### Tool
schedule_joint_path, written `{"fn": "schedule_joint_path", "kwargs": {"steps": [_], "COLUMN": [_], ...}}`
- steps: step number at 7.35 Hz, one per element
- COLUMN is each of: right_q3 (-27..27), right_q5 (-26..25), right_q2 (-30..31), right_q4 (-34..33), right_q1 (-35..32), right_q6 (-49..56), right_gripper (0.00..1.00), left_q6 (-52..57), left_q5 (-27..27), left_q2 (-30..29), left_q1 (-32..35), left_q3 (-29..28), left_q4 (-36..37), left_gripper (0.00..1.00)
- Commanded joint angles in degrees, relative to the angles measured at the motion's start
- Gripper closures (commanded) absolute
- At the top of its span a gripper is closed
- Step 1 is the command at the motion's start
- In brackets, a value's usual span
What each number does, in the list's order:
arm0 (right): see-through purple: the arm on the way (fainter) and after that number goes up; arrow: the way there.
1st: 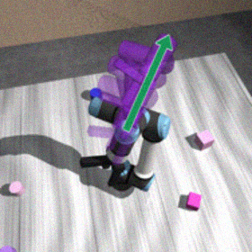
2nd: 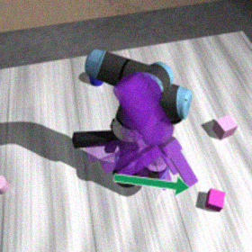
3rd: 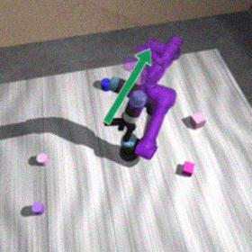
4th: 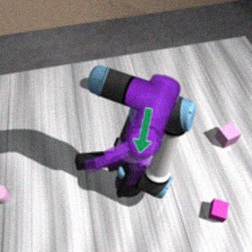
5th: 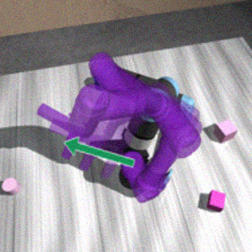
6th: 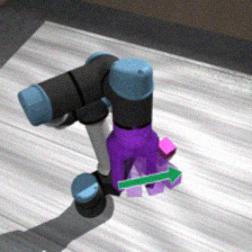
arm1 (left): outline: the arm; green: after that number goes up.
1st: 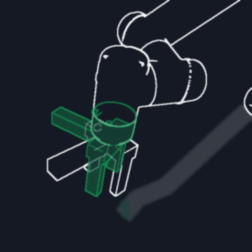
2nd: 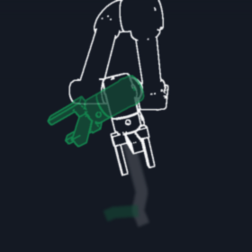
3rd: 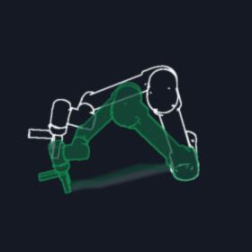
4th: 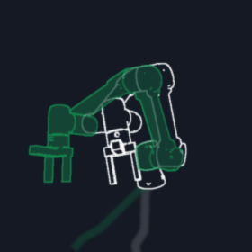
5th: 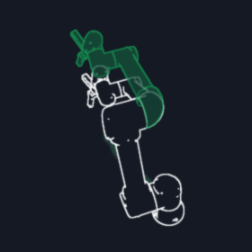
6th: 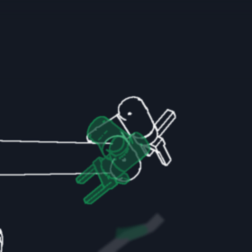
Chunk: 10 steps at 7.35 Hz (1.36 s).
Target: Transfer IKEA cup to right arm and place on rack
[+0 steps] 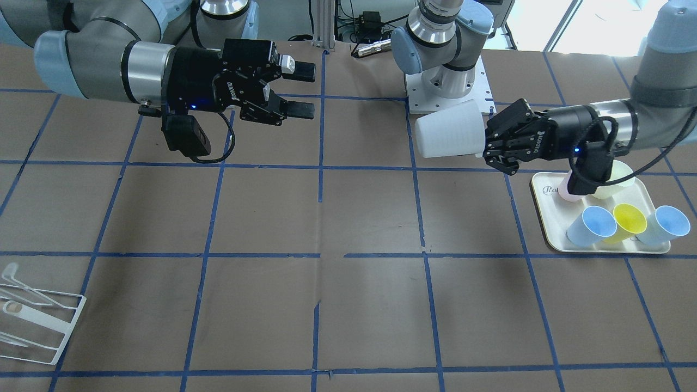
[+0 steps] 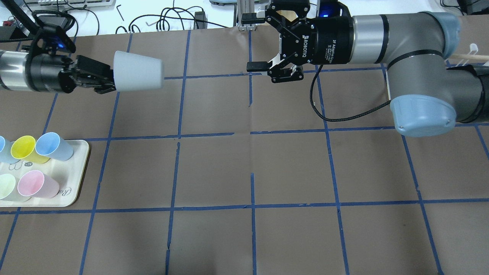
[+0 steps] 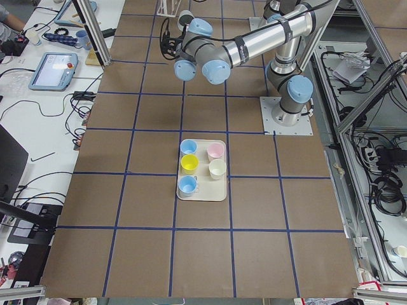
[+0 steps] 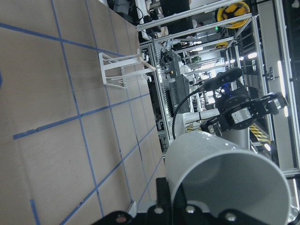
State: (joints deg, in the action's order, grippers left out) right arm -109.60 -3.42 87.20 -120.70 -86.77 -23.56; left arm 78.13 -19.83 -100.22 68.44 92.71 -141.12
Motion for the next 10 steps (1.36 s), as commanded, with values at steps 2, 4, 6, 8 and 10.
{"fn": "schedule_joint_path", "kwargs": {"steps": [2,4,6,8,10], "right_q3": [0.0,0.9,2.8,4.0,5.9], "right_q5": [-0.4,-0.4,-0.1,0.3,0.5], "right_q2": [-1.4,-2.2,-2.6,-2.5,-4.0], "right_q4": [0.6,0.2,0.2,0.3,0.2], "right_q1": [-0.4,-1.5,-1.6,-2.0,-3.0], "right_q6": [-1.4,-3.1,-6.2,-8.0,-8.1], "right_gripper": [0.00,0.00,0.00,0.00,0.02], "left_q6": [-0.1,-0.3,-0.3,-0.4,-0.8], "left_q5": [10.4,11.7,13.0,14.6,15.6], "left_q2": [1.4,2.7,4.3,4.9,4.7], "left_q1": [6.9,8.0,8.1,9.4,10.0], "left_q3": [0.8,1.3,2.5,2.5,2.4], "left_q4": [-0.2,-0.3,-0.4,-0.3,0.0], "left_gripper": [0.98,0.98,0.98,0.98,0.98]}}
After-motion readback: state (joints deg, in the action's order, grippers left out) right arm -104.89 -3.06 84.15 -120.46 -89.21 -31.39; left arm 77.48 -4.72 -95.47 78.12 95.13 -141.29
